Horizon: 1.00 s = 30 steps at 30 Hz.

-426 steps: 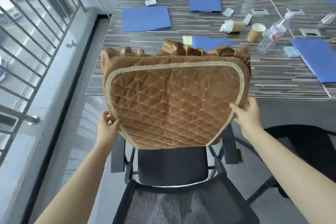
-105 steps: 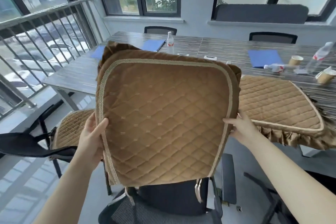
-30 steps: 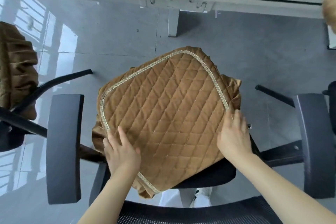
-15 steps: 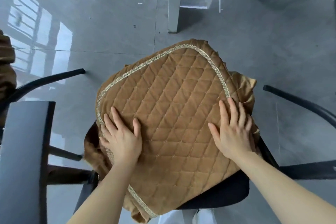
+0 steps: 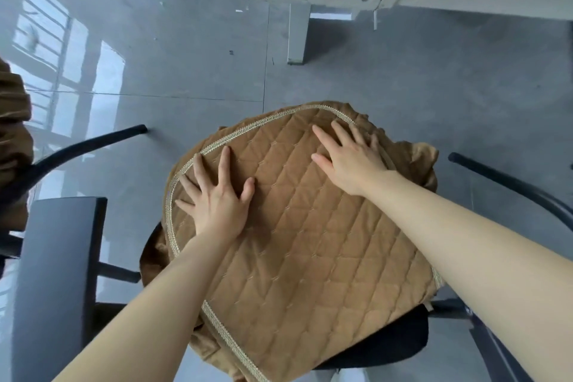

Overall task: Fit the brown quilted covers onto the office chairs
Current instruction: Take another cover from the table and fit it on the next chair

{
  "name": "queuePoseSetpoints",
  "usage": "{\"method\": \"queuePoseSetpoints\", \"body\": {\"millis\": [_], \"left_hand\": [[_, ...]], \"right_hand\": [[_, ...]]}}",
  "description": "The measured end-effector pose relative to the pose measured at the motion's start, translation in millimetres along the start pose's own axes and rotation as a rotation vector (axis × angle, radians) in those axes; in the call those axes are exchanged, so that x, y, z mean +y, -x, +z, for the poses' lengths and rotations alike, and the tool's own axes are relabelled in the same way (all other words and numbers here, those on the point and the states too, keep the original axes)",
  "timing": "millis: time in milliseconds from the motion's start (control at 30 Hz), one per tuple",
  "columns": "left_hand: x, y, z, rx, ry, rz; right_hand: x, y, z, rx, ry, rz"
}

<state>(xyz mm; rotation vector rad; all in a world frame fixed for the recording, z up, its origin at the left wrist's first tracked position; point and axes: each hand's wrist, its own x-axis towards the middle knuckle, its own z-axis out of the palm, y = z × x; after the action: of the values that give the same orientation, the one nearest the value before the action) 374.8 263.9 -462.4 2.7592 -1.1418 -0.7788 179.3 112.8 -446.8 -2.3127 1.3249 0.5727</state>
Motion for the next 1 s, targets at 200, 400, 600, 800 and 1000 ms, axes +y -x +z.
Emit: {"method": "queuePoseSetpoints", "body": {"millis": [200,400,600,800,1000], "left_hand": [[-15.7,-20.4,-7.7,-0.05,0.018,0.012],[-18.2,1.8,-21.1,-0.095,-0.074,-0.023],[23.6,74.1,-46.1,-0.177,0.219,0.021],[102.3,229.4,-81.4,-0.078,0.436,0.139],[193.3,364.9,-91.7,-0.032,0.554,0.205]], "right_hand": [[-1.5,-9.3,6.8,-0.005,-0.002,0.018],[-2.3,26.5,-6.8,0.021,-0.017,-0.023],[17.2,132.7,-20.1,-0.133,-0.117,0.062],[46.6,282.3,-78.6,-0.022,-0.437,-0.008],[112.8,411.7,-127.1,0.208,-0.458,-0.076]]}}
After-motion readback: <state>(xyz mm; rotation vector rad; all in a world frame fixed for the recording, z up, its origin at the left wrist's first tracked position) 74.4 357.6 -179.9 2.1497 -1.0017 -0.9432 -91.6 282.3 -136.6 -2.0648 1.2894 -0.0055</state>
